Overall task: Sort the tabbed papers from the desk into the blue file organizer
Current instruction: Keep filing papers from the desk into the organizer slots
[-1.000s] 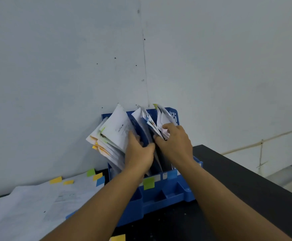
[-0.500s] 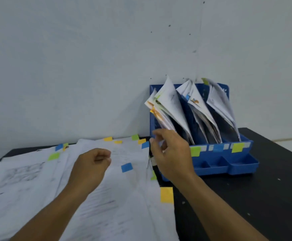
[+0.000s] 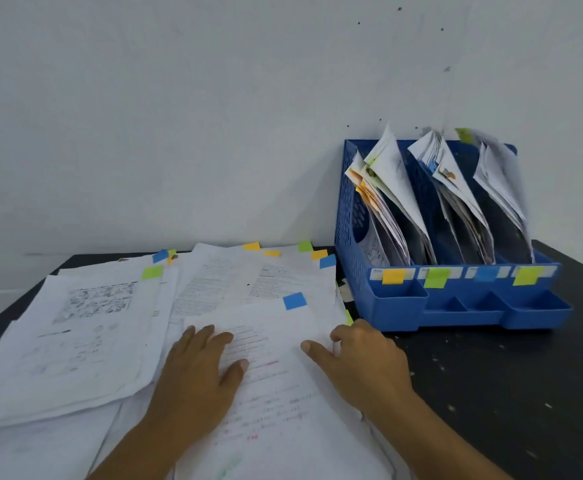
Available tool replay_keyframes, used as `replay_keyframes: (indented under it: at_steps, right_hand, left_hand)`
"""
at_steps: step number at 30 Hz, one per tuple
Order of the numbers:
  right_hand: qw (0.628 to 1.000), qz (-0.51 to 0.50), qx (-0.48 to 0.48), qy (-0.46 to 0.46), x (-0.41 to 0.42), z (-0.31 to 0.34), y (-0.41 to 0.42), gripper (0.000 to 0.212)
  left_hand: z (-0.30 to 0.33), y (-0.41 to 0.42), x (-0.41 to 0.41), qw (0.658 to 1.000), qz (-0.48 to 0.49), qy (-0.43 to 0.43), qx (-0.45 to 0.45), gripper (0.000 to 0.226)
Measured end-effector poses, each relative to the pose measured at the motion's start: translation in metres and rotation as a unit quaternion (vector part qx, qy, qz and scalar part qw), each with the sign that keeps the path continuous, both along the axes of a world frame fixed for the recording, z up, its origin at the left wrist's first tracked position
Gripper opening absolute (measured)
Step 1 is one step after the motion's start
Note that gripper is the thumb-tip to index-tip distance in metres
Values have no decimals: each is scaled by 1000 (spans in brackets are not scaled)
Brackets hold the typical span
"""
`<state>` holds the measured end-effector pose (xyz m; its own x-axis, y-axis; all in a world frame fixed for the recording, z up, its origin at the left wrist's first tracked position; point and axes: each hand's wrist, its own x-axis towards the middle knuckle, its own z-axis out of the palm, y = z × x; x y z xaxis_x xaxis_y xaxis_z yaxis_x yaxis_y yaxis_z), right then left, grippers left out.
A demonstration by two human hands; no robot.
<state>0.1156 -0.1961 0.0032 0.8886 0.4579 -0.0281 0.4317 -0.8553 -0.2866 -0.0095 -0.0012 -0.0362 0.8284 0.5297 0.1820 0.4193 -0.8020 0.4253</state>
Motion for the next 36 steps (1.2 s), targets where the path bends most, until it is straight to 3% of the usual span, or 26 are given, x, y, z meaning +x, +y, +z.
replay_keyframes:
  at_steps: [3,8,12,16,19,22,26,29,33,34,36]
  right_hand:
    - [999,-4,-24,20,-3,0,0,76]
    - [999,-11,7,41,-5,2,0,60]
    - [998,-26,25,60,-3,3,-1,48]
    - [992,-40,79,93,-2,6,-3,29]
    - [982,-51,130,124,1,5,-5,26]
    - [959,-60,207,184,6,4,-6,37]
    - [898,-52,346,266,8,16,-12,7]
    - [855,-62,432,281,8,25,-18,9]
    - [821,-64,493,282,3,37,-21,12]
    - [815,-62,501,286,2,40,-21,11]
    - [804,-51,514,293,-2,46,-23,10]
  left_hand:
    - [-2,-5,1,1000,-11,-19,1,57]
    - [-2,-7,-1,997,-6,-68,-24,52]
    - [3,-5,0,976,1,-215,9,36]
    - [12,-1,-3,936,19,-352,-3,39]
    - [22,-7,-5,915,41,-400,-18,41]
    - [27,-7,-6,903,36,-428,-30,49]
    - [25,3,-5,911,60,-408,20,28]
    - [33,-2,-3,916,33,-397,50,18]
    - [41,-31,6,932,-70,-346,-86,38]
    - [43,-42,10,938,-90,-317,-104,52]
    - [48,-70,24,963,-119,-241,-30,102]
